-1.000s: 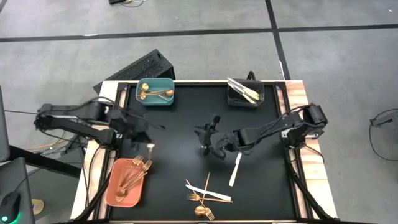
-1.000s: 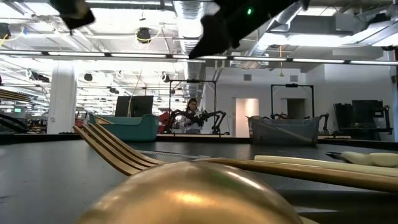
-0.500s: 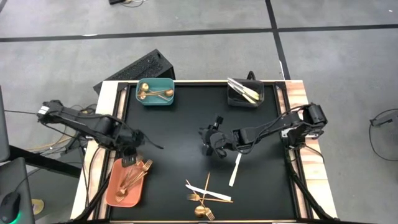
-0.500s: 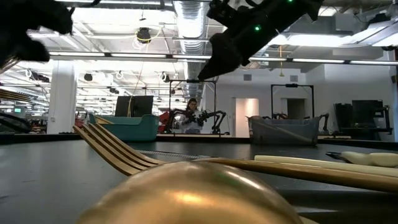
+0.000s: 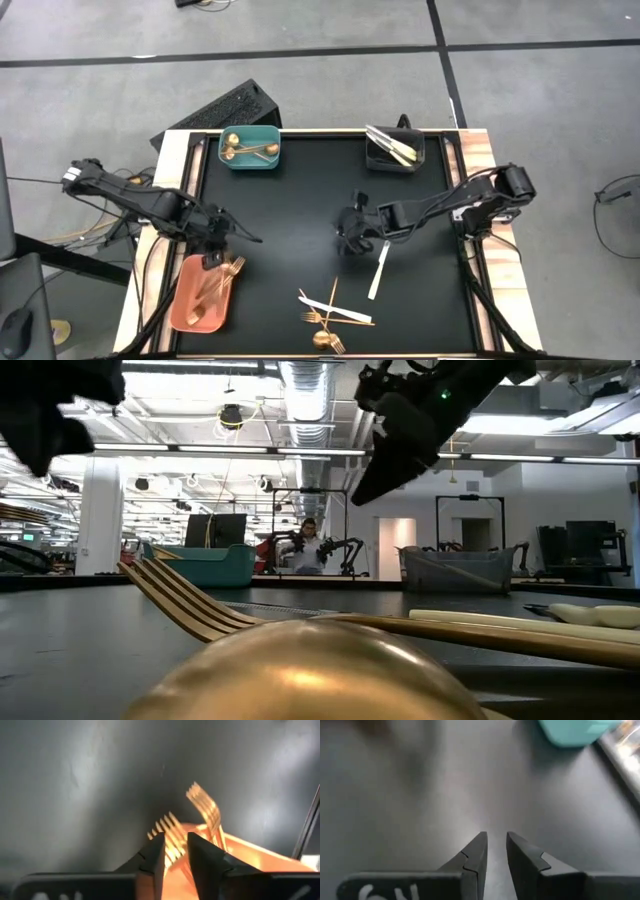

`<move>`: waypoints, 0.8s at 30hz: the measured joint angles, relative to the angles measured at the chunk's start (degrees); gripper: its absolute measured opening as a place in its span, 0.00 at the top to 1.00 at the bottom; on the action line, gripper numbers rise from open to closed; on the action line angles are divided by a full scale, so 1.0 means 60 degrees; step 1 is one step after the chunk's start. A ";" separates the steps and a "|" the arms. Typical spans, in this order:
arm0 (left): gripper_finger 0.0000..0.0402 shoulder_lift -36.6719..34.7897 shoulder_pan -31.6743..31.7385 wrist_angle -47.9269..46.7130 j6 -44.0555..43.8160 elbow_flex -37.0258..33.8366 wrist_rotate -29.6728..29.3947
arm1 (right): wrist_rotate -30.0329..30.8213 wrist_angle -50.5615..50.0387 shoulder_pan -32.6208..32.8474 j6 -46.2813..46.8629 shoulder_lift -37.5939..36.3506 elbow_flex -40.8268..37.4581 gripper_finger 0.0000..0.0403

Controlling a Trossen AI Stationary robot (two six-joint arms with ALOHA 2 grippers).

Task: Sort silverware by color (type)
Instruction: Put the gold fork into the orange bin, then put the white knife into the black bin

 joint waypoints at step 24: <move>0.65 0.0697 -0.0011 0.8308 0.5006 -0.1240 -0.3484 | -0.4683 -0.0850 0.0841 0.2015 0.0000 0.0004 0.76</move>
